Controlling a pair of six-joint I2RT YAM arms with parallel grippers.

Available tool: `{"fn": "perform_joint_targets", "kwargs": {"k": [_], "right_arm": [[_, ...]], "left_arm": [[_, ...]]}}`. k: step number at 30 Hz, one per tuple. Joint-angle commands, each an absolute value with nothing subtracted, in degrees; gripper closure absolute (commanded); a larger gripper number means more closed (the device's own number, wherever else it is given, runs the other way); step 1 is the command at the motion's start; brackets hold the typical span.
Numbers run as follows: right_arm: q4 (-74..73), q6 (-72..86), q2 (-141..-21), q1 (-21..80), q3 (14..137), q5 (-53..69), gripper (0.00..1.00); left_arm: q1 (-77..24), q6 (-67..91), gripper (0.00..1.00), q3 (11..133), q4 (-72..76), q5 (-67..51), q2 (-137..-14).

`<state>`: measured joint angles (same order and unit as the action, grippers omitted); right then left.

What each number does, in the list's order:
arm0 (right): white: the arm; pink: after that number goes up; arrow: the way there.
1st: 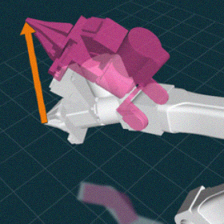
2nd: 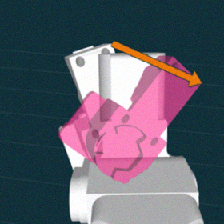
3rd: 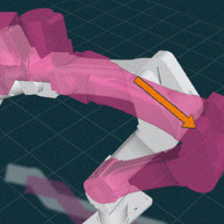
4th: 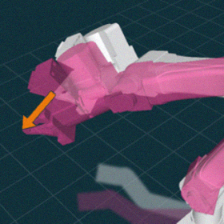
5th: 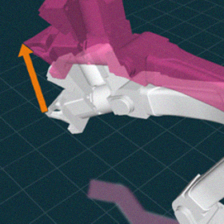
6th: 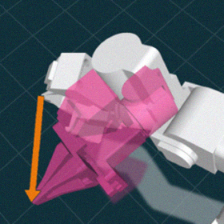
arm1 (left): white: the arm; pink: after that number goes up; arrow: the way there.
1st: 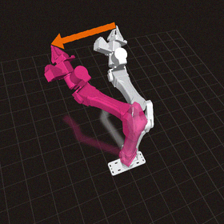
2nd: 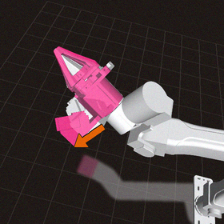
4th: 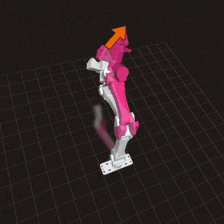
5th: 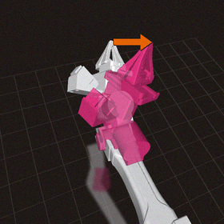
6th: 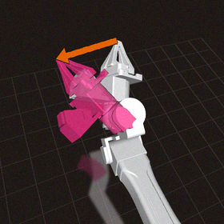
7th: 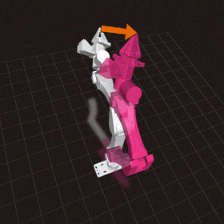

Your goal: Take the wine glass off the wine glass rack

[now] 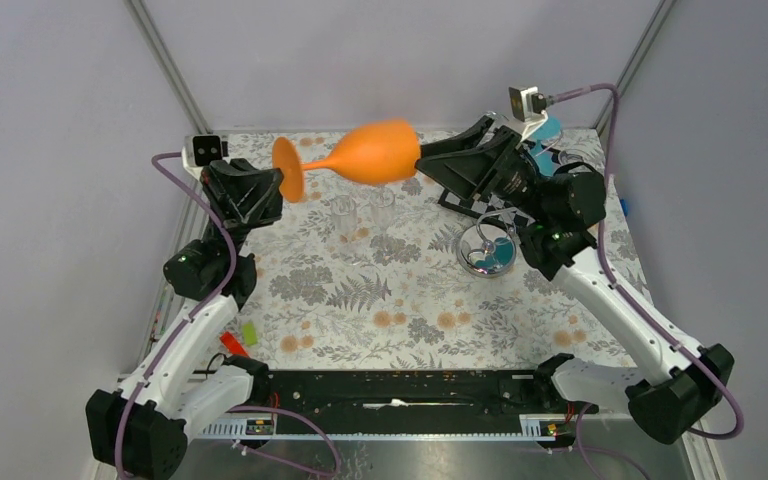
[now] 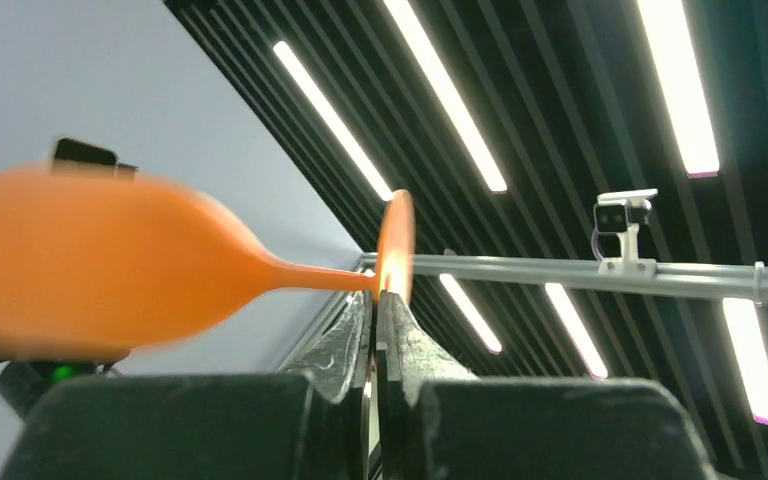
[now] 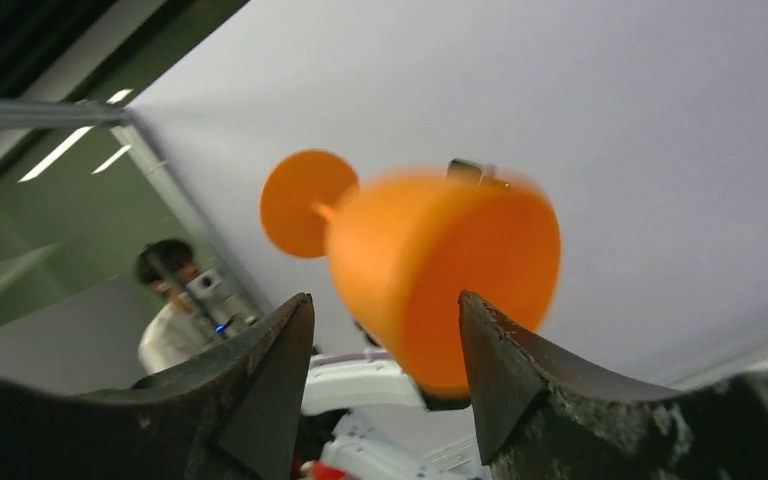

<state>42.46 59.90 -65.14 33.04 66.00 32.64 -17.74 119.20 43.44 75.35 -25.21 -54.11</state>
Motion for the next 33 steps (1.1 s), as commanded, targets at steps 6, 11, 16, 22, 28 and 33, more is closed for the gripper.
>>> {"fn": "perform_joint_targets", "kwargs": {"k": [6, 11, 16, 22, 28, 33], "right_arm": [[58.8, 69.3, -66.3, 33.7, 67.0, 42.8, 0.35], [61.6, 70.0, -65.6, 33.7, 66.6, 44.1, 0.34], [65.9, 70.3, -66.6, 34.6, 68.4, 48.7, 0.33], [64.4, 66.9, -69.9, 37.1, 72.5, 50.7, 0.43], [68.0, 69.6, -73.7, 37.8, 75.8, 50.6, 0.63], [67.5, 69.7, -74.4, 37.7, 76.8, 50.3, 0.86]], "left_arm": [[-17.8, 115.6, 1.00, 50.1, 80.7, -26.3, -54.0], [-17.8, 114.5, 1.00, 50.3, 79.8, -26.7, -54.0], [-17.8, 114.7, 1.00, 50.5, 79.6, -26.7, -54.1], [-17.8, 116.8, 1.00, 50.3, 78.9, -27.3, -54.1], [-17.8, 117.7, 1.00, 50.2, 79.3, -27.2, -53.2], [-17.8, 117.7, 1.00, 49.8, 79.4, -27.2, -52.7]]}}
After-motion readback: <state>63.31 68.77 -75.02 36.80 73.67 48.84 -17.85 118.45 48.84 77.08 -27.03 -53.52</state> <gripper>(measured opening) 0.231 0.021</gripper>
